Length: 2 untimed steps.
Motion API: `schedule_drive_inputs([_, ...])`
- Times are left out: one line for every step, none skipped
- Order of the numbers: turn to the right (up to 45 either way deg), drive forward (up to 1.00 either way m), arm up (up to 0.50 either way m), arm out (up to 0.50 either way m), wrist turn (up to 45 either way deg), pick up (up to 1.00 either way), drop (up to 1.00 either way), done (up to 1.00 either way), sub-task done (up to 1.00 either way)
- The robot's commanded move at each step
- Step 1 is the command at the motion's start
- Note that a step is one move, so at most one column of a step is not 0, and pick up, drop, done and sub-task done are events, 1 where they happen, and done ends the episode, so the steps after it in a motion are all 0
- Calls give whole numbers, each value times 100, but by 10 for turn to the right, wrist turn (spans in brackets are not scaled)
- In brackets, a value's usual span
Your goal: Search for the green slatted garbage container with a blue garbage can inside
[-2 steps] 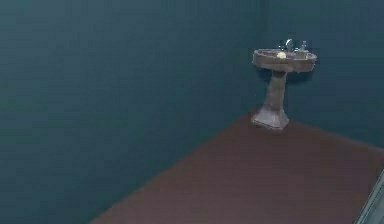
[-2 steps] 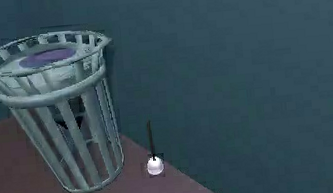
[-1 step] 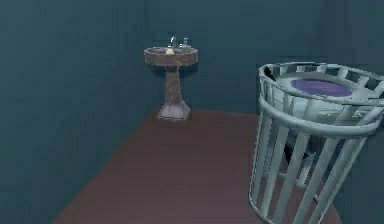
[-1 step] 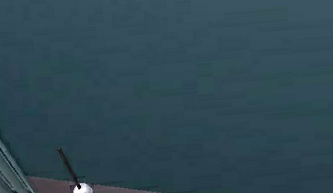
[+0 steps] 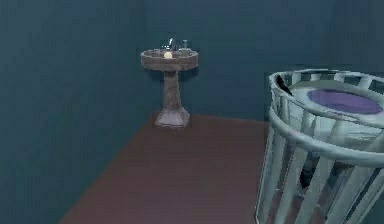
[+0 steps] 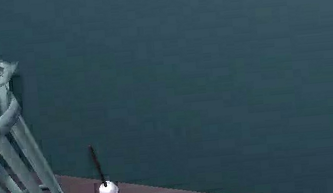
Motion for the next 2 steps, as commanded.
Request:
schedule_drive_inputs([360,0,0,0,0,0,0,0,0])
schedule_drive_inputs([0,0,0,0,0,0,0,100,0])
